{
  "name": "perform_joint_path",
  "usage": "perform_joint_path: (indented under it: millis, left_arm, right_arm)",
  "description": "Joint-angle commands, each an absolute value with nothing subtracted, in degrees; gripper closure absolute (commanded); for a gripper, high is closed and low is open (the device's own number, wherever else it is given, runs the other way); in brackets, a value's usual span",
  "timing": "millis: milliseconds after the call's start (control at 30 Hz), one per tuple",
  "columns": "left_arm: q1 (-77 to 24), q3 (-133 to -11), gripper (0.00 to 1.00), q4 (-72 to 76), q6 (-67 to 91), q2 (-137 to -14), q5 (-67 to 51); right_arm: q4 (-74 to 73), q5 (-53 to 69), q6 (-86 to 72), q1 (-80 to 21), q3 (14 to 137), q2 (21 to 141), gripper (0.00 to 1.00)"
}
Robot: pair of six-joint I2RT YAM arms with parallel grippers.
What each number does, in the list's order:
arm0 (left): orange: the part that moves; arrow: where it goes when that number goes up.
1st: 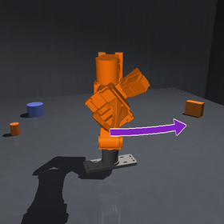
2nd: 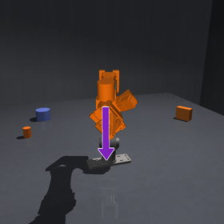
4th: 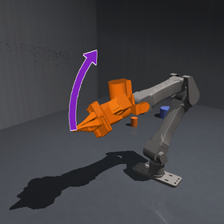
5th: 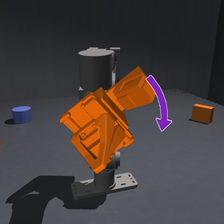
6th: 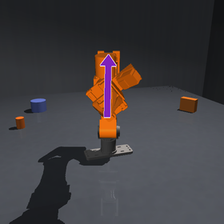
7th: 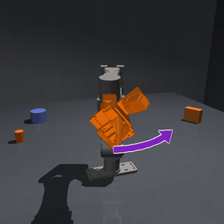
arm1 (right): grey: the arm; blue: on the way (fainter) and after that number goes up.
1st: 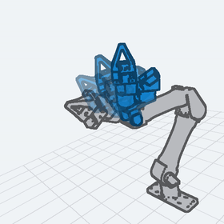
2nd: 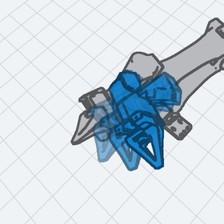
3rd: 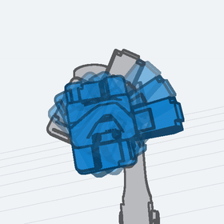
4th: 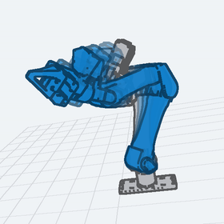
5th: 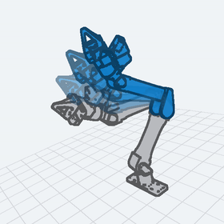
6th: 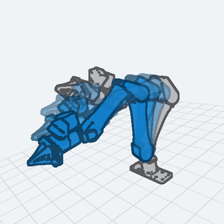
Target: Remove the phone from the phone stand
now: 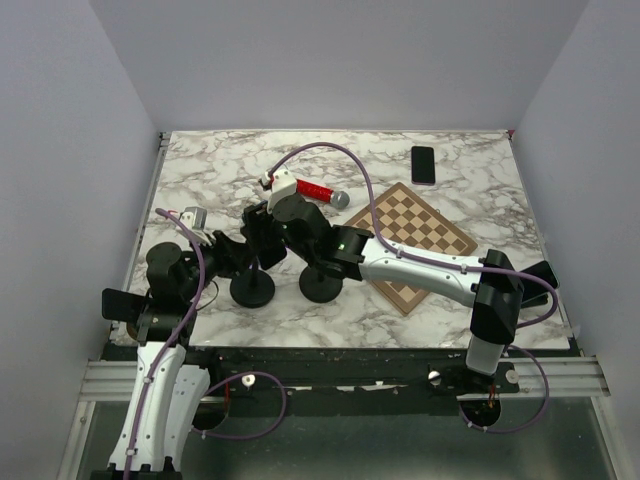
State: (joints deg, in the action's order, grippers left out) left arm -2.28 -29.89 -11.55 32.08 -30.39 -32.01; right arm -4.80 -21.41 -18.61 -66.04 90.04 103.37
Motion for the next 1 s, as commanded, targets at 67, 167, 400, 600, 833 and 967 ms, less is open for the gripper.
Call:
perform_joint_path:
  millis: [67, 167, 400, 600, 833, 967]
  left_arm:
    - [-2.6, -30.7, 0.65, -8.1, 32.3, -30.3, -35.7]
    - [-2.8, -31.2, 0.90, -8.3, 31.7, -30.5, -36.3]
    - [-2.8, -32.1, 1.00, -14.3, 28.3, -29.7, -33.9]
    - [-2.7, -32.1, 1.00, -16.5, 30.0, -29.5, -35.3]
    - [-2.7, -31.5, 1.00, -16.7, 30.1, -27.1, -34.3]
    - [-2.7, -31.9, 1.00, -18.4, 29.5, -27.6, -32.6]
  right_arm:
    - [-4.5, -19.1, -20.5, -66.4, 93.7, 103.7, 0.99]
    - [-4.5, -19.0, -20.2, -66.4, 93.4, 103.8, 0.99]
    - [-2.9, -12.6, -17.5, -63.3, 89.8, 101.8, 0.99]
    - [8.4, -4.3, -11.2, -60.9, 80.5, 98.4, 0.99]
    - [17.2, 12.6, -10.3, -56.1, 75.6, 97.3, 0.99]
    - [17.3, 22.8, -12.1, -52.6, 76.4, 98.4, 0.99]
